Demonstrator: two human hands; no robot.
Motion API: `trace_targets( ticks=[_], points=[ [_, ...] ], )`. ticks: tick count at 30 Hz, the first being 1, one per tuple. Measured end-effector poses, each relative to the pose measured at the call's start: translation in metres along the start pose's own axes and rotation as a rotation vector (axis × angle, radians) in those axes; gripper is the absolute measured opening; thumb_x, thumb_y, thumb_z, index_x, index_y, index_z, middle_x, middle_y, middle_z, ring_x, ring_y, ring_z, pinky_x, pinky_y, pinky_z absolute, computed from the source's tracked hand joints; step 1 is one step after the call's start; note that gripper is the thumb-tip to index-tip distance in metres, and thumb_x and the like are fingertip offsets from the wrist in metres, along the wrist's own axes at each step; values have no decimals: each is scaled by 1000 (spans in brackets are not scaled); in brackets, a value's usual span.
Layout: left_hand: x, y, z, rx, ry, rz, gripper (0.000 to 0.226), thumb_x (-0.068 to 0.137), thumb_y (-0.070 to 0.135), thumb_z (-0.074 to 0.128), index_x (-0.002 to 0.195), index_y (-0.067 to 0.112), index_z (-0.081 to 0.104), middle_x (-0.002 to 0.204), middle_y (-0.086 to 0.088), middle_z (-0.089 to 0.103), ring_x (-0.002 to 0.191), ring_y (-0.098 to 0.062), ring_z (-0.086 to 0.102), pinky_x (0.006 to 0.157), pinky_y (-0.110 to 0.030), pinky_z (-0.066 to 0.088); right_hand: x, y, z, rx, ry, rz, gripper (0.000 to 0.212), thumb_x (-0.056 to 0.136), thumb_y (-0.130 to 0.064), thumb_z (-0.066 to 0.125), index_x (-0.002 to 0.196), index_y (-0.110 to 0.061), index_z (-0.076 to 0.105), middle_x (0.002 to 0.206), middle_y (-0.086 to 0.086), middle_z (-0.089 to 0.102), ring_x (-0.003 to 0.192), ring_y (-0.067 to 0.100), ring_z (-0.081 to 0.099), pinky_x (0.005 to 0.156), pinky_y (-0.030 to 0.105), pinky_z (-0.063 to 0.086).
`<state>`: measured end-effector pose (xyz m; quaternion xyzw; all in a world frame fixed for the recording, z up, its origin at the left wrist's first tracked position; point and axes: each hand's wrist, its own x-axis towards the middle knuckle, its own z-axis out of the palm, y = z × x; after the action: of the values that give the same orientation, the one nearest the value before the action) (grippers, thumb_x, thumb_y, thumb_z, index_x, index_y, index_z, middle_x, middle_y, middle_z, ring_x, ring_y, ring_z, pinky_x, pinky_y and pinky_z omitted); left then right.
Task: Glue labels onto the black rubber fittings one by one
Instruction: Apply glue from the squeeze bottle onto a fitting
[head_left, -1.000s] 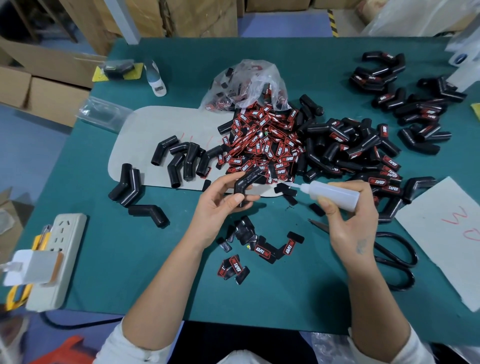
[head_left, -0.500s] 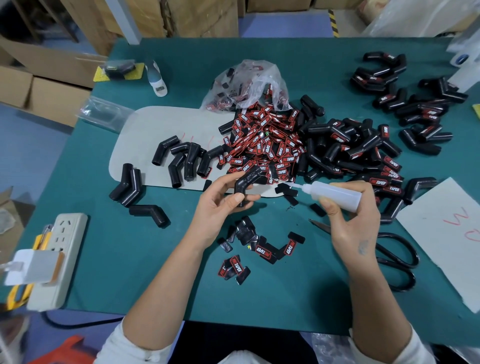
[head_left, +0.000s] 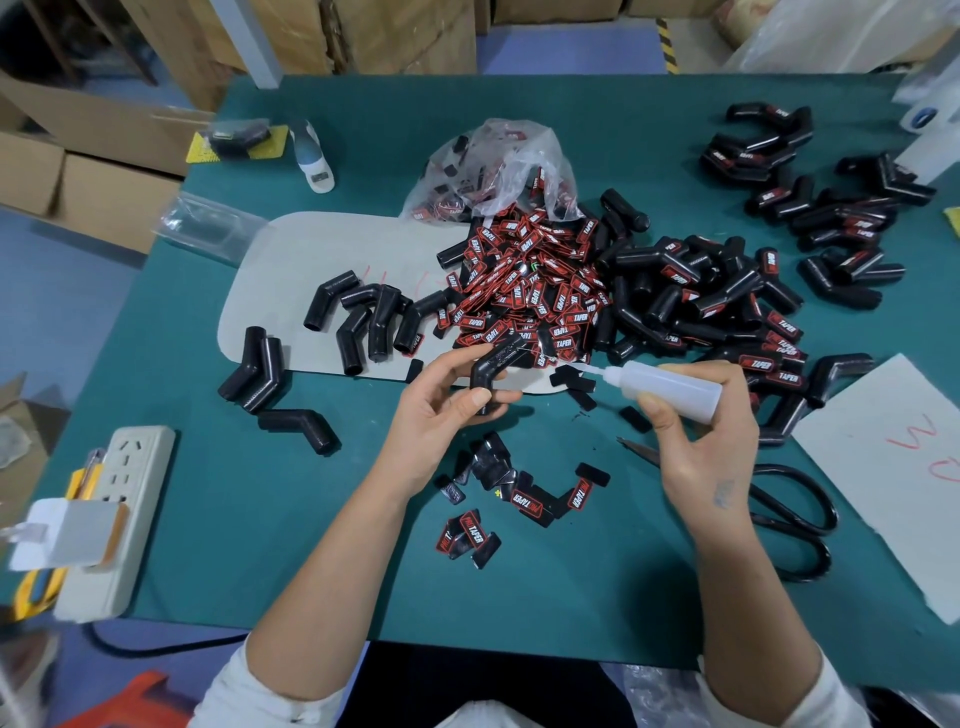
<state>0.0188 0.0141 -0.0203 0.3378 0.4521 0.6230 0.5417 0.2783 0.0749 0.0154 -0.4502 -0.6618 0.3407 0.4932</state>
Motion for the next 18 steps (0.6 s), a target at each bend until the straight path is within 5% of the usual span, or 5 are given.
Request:
trace_targets(
  ticks=[18],
  points=[
    [1,-1,-1,11,5,10,40,99,17,69,138,25,65,128,-11,66,114,-43,72,95,-39,59,-2,1,2,21,-30,3,20,95,-34,70,111,-37,58,107,-28,64,99,2,63,84,11,44]
  ],
)
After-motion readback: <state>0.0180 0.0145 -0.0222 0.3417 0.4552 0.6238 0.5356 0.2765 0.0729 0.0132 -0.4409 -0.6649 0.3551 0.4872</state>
